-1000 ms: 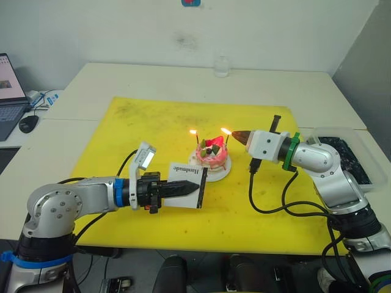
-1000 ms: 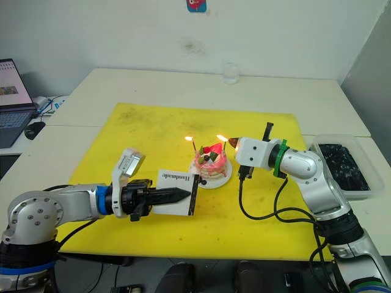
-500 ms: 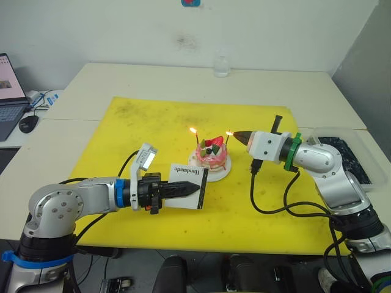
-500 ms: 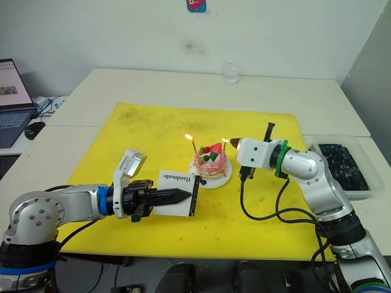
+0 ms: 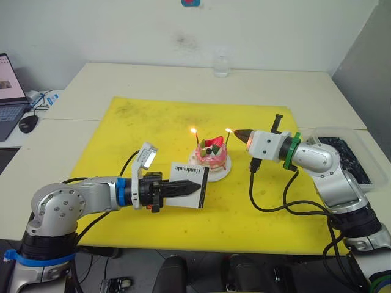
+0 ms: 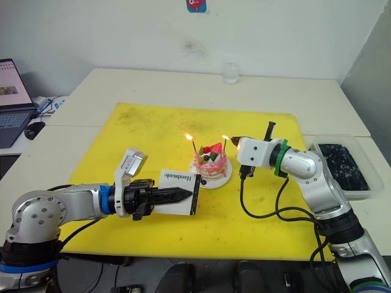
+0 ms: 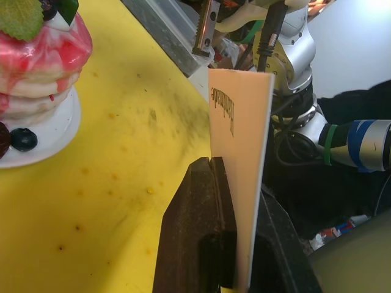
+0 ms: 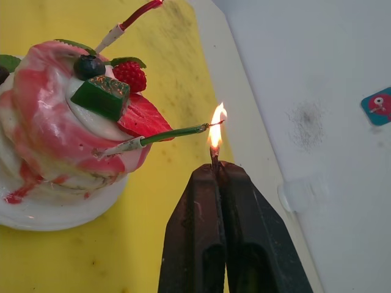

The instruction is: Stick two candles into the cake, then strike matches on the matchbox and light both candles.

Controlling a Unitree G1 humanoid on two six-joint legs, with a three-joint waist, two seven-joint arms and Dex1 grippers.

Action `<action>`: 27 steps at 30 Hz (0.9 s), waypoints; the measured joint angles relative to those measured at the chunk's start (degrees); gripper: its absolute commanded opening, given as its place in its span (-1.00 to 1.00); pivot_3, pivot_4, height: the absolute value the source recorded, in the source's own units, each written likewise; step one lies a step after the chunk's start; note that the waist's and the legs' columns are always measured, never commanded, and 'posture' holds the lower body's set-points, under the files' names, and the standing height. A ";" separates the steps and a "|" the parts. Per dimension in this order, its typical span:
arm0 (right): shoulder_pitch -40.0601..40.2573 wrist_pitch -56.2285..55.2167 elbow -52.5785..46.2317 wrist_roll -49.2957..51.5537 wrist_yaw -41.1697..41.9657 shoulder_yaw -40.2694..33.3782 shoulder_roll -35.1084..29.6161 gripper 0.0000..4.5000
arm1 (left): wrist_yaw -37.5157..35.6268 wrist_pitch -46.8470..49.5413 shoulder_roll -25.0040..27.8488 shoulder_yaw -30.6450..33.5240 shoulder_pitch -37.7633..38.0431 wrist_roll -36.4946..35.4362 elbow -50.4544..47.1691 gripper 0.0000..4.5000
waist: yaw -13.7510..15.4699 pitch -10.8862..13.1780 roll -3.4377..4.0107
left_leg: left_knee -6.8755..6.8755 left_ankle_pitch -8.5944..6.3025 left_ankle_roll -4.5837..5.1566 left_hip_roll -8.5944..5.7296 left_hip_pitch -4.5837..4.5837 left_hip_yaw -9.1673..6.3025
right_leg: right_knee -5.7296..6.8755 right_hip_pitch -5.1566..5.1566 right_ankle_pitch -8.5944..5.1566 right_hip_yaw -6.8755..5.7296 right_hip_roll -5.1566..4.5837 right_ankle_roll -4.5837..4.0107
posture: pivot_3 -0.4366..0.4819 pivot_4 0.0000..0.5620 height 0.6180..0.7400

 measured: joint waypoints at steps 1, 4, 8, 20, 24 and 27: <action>0.00 -0.01 0.00 0.00 0.00 0.00 0.00 -0.99 | 0.00 -0.01 -0.02 -0.03 0.00 0.06 0.00 -1.00 | 0.00 0.00 0.00 | 0.00 0.00 0.00 0.00 0.00 0.00 | 0.00 0.00 0.00 0.00 0.00 0.00 | -0.05 -0.47 1.00; 0.01 -0.02 -0.04 0.01 0.08 0.00 0.00 -0.99 | 0.00 -0.13 -0.08 -0.28 0.00 0.72 0.04 -1.00 | 0.00 0.00 0.00 | 0.00 0.00 0.00 0.00 0.00 0.00 | 0.00 0.00 0.00 -0.01 0.00 0.00 | -0.05 -0.47 1.00; 0.01 -0.03 -0.09 0.02 0.15 0.00 0.00 -0.99 | 0.00 -0.29 -0.18 -0.34 0.00 0.80 0.06 -1.00 | 0.00 0.00 0.00 | -0.01 0.00 0.00 0.00 0.00 0.00 | 0.00 0.00 0.00 -0.01 0.00 0.00 | -0.05 -0.47 1.00; 0.13 -0.13 -0.74 0.05 0.21 -0.01 -0.02 -0.99 | 0.36 -0.79 -0.30 -0.42 -0.08 0.81 0.08 -1.00 | 0.00 0.00 0.00 | -0.01 0.00 0.00 0.01 0.00 -0.01 | 0.00 0.00 0.00 0.00 0.00 0.00 | -0.05 -0.47 1.00; 0.69 0.12 -1.90 0.14 0.26 -0.23 -0.29 -0.99 | 0.54 -0.84 -0.57 -0.49 -0.21 0.84 0.34 -1.00 | 0.01 0.00 0.00 | -0.01 0.00 0.00 0.00 0.00 -0.01 | 0.00 0.00 0.00 0.00 0.00 0.00 | -0.05 -0.47 1.00; 1.88 1.05 -3.27 0.66 0.35 -1.56 -1.15 -0.99 | 0.63 -0.87 -0.92 -0.56 -0.24 0.92 0.55 -1.00 | 0.03 0.00 0.00 | -0.01 0.00 0.00 0.01 -0.01 0.00 | -0.01 0.00 0.00 -0.01 -0.01 0.00 | -0.05 -0.47 1.00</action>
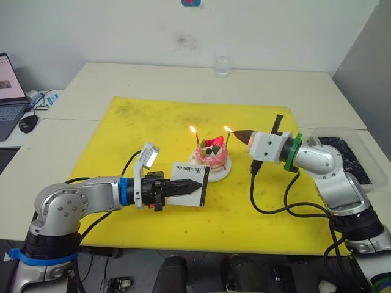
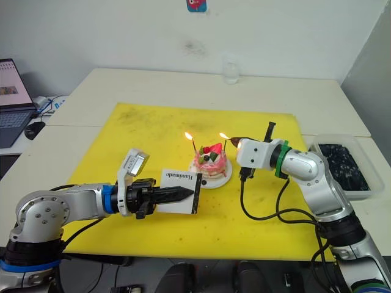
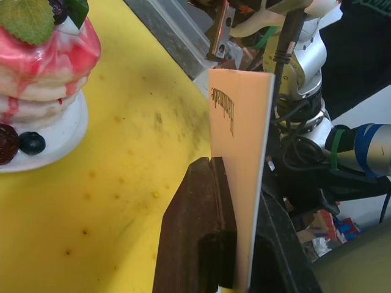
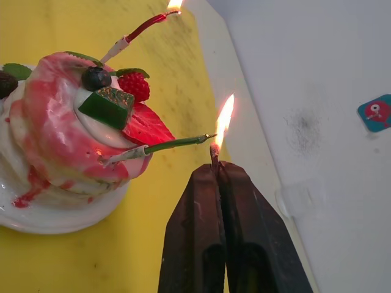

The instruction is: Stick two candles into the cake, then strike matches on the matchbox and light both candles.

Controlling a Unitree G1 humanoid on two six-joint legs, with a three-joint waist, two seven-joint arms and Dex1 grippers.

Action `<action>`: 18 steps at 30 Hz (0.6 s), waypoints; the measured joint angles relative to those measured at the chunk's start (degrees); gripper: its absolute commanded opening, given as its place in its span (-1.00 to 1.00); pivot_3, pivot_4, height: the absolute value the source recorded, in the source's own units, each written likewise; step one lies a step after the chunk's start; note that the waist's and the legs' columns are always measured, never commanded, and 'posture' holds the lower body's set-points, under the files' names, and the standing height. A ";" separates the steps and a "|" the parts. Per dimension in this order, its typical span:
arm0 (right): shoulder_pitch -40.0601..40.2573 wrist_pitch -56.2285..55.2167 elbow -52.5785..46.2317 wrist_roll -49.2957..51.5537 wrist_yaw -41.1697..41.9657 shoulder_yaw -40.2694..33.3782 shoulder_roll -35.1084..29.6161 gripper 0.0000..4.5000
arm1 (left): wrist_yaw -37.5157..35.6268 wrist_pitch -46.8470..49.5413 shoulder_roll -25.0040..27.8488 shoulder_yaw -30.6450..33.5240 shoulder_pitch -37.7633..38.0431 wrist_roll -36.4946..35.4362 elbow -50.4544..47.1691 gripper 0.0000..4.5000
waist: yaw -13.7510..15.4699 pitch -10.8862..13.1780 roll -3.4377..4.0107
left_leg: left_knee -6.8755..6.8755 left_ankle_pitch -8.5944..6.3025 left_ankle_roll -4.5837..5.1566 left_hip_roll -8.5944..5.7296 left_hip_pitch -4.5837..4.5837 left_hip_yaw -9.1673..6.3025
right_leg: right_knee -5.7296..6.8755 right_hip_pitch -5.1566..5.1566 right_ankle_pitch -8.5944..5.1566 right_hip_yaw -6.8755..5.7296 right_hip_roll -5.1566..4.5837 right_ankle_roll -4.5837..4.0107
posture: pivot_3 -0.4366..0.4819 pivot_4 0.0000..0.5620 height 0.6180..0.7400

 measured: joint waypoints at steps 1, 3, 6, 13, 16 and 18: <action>0.56 0.38 -0.42 0.14 0.01 -0.76 -0.30 -0.99 | 0.01 0.00 -0.07 -0.01 0.01 0.01 0.07 -1.00 | 0.01 0.00 0.00 | 0.00 0.00 0.00 0.00 0.00 0.00 | 0.00 0.00 0.00 0.00 0.00 0.00 | -0.05 -0.47 1.00; 1.91 1.90 -1.62 1.06 0.01 -2.55 -1.27 -0.99 | 0.10 -0.02 -0.31 -0.06 0.00 0.15 0.12 -1.00 | 0.05 0.00 0.00 | 0.00 0.00 0.00 0.00 0.00 0.01 | -0.01 0.00 0.00 0.01 -0.01 0.00 | -0.05 -0.47 1.00; 4.26 4.78 -3.99 1.99 -0.18 -5.77 -2.09 -0.99 | 0.17 -0.06 -0.74 -0.52 0.02 0.28 0.14 -1.00 | 0.10 0.00 0.00 | -0.01 0.00 0.00 0.00 0.00 0.01 | -0.01 0.00 0.00 0.00 -0.01 0.00 | -0.05 -0.47 1.00; 14.37 15.87 -10.65 5.79 -1.67 -18.18 -3.52 -0.99 | 0.27 -0.17 -1.83 -1.98 0.11 0.86 0.06 -1.00 | 0.15 0.00 0.00 | -0.02 0.00 0.00 0.00 -0.02 0.04 | -0.02 0.00 0.00 0.00 -0.02 0.00 | -0.05 -0.47 1.00; 18.83 20.37 -12.09 7.25 -3.10 -25.17 -3.66 -0.99 | 0.54 -0.22 -2.57 -2.21 0.32 1.06 0.03 -1.00 | 0.16 0.00 0.00 | -0.01 0.00 0.00 -0.02 -0.02 0.09 | -0.02 0.01 0.00 0.01 -0.02 0.00 | -0.05 -0.47 1.00; 20.99 23.05 -12.31 8.64 -4.44 -30.20 -3.37 -0.99 | 1.12 -0.24 -3.47 -2.37 0.50 1.06 -0.10 -1.00 | 0.15 0.00 0.00 | -0.01 0.00 0.00 -0.02 0.00 0.10 | -0.01 0.01 0.00 0.01 -0.02 0.00 | -0.05 -0.47 1.00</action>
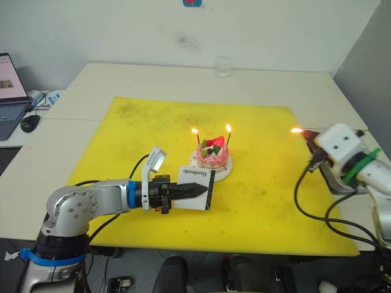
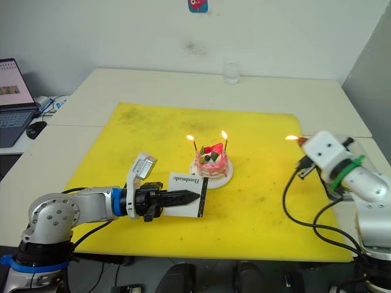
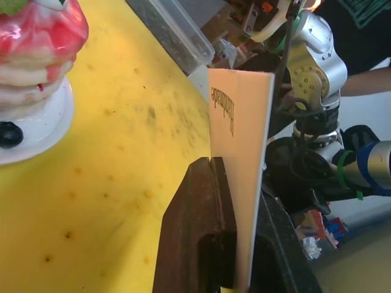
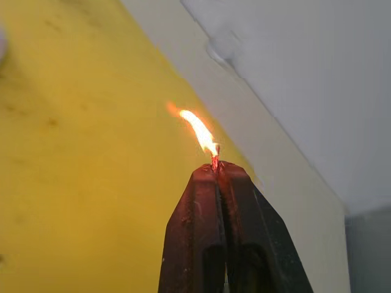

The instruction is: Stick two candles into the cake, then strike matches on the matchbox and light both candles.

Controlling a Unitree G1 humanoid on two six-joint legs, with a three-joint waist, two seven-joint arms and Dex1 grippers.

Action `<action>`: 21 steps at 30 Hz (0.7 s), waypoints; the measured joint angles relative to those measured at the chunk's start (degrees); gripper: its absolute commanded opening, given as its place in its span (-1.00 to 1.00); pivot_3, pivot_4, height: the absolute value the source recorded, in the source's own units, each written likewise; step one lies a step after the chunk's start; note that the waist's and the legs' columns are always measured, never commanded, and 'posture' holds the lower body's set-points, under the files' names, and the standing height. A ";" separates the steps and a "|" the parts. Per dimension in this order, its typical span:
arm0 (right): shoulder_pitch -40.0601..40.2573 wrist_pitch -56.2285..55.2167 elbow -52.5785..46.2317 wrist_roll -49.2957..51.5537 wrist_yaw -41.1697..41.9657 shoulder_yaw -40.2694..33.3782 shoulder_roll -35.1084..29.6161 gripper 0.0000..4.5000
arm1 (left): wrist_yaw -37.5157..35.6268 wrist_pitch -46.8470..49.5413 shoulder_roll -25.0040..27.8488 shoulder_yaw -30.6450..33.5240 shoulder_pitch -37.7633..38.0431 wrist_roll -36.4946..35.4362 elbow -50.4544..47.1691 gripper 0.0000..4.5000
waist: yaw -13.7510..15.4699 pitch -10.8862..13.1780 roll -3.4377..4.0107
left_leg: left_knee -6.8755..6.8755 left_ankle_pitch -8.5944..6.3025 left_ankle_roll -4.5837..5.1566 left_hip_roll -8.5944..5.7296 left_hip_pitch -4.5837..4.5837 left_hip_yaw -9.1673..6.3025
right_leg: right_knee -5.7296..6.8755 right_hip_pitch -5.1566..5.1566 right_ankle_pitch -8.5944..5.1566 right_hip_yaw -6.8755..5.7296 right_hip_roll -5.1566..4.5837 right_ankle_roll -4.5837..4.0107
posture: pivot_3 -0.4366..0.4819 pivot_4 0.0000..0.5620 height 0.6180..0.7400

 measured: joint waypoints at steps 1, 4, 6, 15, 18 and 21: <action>0.73 1.29 0.09 0.32 -0.99 -2.35 0.30 -0.99 | 0.14 0.00 -0.20 -0.19 0.16 -0.01 -0.04 -1.00 | -0.03 0.00 0.00 | 0.00 0.00 0.00 -0.01 0.00 0.01 | 0.00 0.00 0.00 0.00 0.01 0.00 | -0.05 -0.47 1.00; 2.49 4.36 1.89 1.78 -3.69 -7.91 1.37 -0.99 | 0.34 0.00 -0.81 -0.40 0.57 0.00 -0.11 -1.00 | -0.05 0.00 0.00 | 0.00 0.00 0.00 -0.02 0.01 0.01 | 0.00 0.00 0.00 -0.02 0.04 0.00 | -0.05 -0.47 1.00; 2.85 6.18 4.79 2.17 -5.40 -9.96 1.70 -0.99 | 0.46 -0.01 -1.30 -0.49 0.67 0.00 -0.14 -1.00 | -0.10 0.00 0.01 | 0.00 0.00 0.00 -0.03 0.02 0.05 | 0.01 0.00 0.00 0.02 0.04 0.00 | -0.05 -0.47 1.00; 0.26 8.07 21.02 5.71 -8.75 -10.90 1.71 -0.72 | 3.05 0.00 -2.53 -0.51 1.95 -0.08 -0.85 -1.00 | -0.30 0.00 0.08 | 0.00 -0.01 0.01 -0.05 0.01 0.14 | 0.00 -0.02 0.00 0.09 0.10 -0.01 | -0.05 -0.47 1.00; -2.23 8.62 23.11 6.95 -10.05 -10.88 1.70 -0.25 | 4.16 0.01 -2.69 -0.55 2.09 -0.28 -1.80 -1.00 | -0.29 -0.01 0.11 | -0.01 -0.01 0.01 -0.05 0.00 0.12 | 0.01 -0.02 0.00 0.05 0.17 0.00 | -0.05 -0.47 1.00; -2.21 9.07 22.97 8.19 -10.81 -10.92 1.69 0.23 | 5.26 0.03 -2.56 -0.48 2.86 -0.29 -1.89 -1.00 | -0.22 -0.02 0.13 | -0.02 -0.01 0.01 -0.05 -0.01 0.13 | -0.01 -0.02 0.00 0.05 0.17 0.00 | -0.05 -0.47 1.00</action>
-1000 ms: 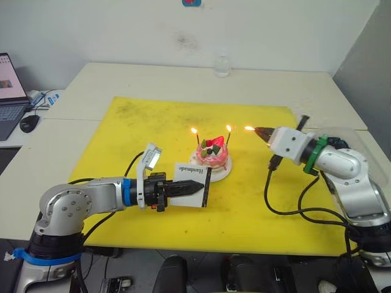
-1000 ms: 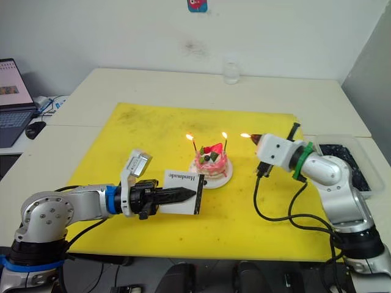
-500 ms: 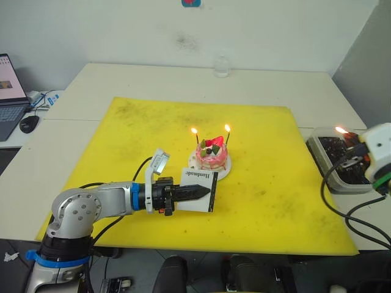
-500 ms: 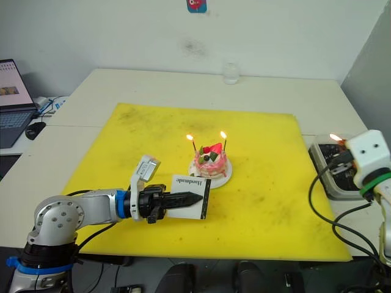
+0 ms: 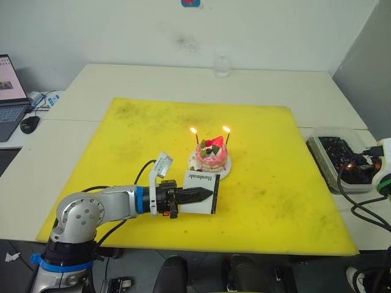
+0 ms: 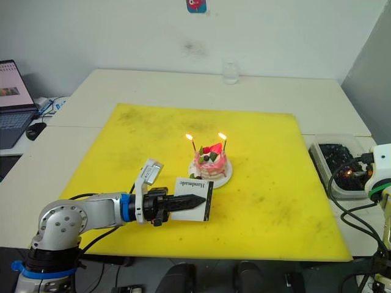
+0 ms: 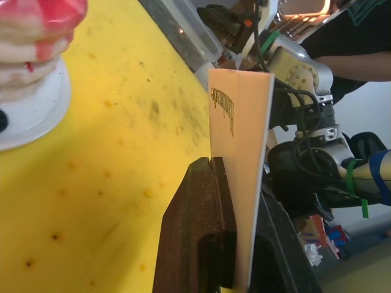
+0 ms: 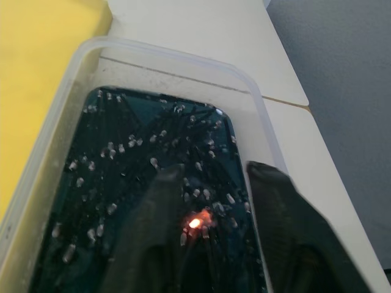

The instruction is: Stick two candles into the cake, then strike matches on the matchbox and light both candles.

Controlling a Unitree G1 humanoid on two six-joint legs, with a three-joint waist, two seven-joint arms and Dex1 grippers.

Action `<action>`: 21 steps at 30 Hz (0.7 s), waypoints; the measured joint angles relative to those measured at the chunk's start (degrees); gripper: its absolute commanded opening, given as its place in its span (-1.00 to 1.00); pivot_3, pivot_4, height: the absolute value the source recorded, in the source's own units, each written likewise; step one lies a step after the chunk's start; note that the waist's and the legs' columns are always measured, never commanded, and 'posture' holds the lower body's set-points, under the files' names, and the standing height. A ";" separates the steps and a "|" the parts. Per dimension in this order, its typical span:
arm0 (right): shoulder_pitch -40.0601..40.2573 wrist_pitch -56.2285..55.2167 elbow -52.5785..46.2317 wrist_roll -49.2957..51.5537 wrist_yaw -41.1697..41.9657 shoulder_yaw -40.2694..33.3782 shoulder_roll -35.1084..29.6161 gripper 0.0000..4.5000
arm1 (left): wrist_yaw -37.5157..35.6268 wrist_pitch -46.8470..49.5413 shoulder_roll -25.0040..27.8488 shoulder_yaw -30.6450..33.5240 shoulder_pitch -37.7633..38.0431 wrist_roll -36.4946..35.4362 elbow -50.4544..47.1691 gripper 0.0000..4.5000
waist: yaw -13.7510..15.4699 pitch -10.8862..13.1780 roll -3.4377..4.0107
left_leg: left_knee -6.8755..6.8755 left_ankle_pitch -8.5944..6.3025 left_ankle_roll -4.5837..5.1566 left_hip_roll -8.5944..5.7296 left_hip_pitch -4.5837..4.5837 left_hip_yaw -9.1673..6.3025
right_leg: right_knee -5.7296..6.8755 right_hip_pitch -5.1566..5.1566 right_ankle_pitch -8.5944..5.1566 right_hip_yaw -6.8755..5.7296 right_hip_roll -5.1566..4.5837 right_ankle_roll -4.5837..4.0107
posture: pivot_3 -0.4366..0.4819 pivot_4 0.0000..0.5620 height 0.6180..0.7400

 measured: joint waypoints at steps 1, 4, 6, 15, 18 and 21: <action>0.18 0.23 -0.31 0.46 -0.21 -0.05 0.00 0.38 | 0.19 0.02 0.00 0.00 0.18 0.00 0.00 -1.00 | 0.01 0.00 0.00 | 0.00 0.00 0.00 0.00 -0.01 0.00 | -0.01 0.00 0.00 0.00 0.00 0.00 | -0.05 -0.47 1.00; 2.57 0.28 -3.54 0.79 -1.03 -0.29 0.00 0.87 | 1.02 0.04 0.13 0.03 0.37 0.03 0.00 -1.00 | 0.06 0.00 0.00 | 0.00 0.00 0.00 0.00 -0.02 -0.01 | -0.01 0.00 0.00 -0.01 0.00 0.01 | -0.05 -0.47 1.00; 4.18 0.14 -5.80 1.42 -1.02 -0.34 0.00 0.99 | 1.28 0.11 0.27 0.04 0.50 0.07 0.01 -1.00 | 0.06 0.00 0.01 | 0.00 0.00 0.00 0.01 -0.01 -0.01 | -0.01 0.00 0.00 0.00 0.00 0.01 | -0.05 -0.47 1.00; 11.41 -3.53 -23.99 9.67 7.83 -0.66 -2.84 0.99 | 9.27 5.59 0.74 0.05 -0.05 -2.51 2.41 -1.00 | 0.06 -0.01 0.05 | 0.01 0.00 0.00 0.05 0.01 -0.12 | 0.00 0.02 0.00 -0.09 -0.02 0.01 | -0.05 -0.47 1.00; 16.17 1.73 -31.29 18.05 14.16 0.02 -5.28 0.99 | 12.58 8.00 0.58 -0.38 -1.50 -2.91 4.36 -1.00 | 0.22 -0.01 0.05 | 0.00 0.00 0.00 0.06 0.00 -0.17 | -0.01 0.03 -0.01 -0.11 -0.03 0.00 | -0.05 -0.47 1.00; 19.59 6.65 -38.16 25.24 18.39 2.47 -7.88 0.99 | 14.98 9.88 -0.50 -1.07 -3.16 -2.90 6.46 -1.00 | 0.23 -0.01 0.03 | 0.03 0.00 0.00 0.04 0.00 -0.23 | -0.02 0.04 0.00 -0.08 -0.05 0.01 | -0.05 -0.47 1.00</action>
